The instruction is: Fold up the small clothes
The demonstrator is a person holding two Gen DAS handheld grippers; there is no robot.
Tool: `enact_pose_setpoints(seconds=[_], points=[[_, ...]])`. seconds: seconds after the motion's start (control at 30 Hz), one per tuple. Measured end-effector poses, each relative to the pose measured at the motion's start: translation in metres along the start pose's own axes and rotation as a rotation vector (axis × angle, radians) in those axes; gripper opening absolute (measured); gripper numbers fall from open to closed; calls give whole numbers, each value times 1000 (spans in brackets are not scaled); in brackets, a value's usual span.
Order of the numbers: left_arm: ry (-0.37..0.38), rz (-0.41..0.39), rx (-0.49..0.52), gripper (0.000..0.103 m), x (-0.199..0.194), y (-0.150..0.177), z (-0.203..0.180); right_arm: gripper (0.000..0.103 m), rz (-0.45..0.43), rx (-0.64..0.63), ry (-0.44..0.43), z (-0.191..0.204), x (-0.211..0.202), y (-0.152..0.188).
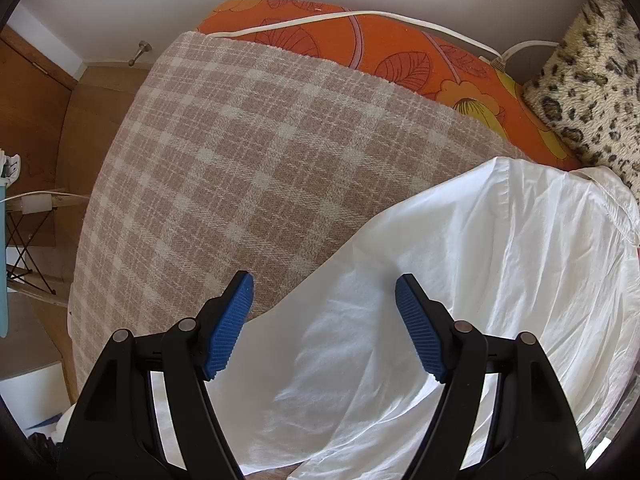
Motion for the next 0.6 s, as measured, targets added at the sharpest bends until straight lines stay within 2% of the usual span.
enact_pose_setpoints(seconds=[0.1, 0.23, 0.4, 0.5, 0.57, 0.6], points=[[-13, -48, 22, 3, -13, -20, 2, 77, 30, 11, -17, -1, 11, -5], [10, -69, 72, 3, -22, -23, -11, 77, 65, 31, -27, 0, 26, -15], [50, -28, 148, 3, -19, -3, -33, 77, 83, 24, -3, 0, 37, -36], [63, 3, 157, 3, -15, 7, -40, 77, 88, 4, 36, 7, 40, -42], [60, 0, 153, 3, -16, 8, -39, 74, 73, -19, 51, 10, 40, -43], [54, -5, 148, 3, -17, 7, -38, 68, 62, -25, 53, 11, 38, -43]])
Point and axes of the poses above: each gripper's, at about its wrist camera, not at the fingertips, and x roughly the way its jaws point, z to its left, y to its underside, the point moved 5 cm from there along x, roughly the way its jaws point, and after that the axes turned 9 degrees about -x, right-handed, at the moved point
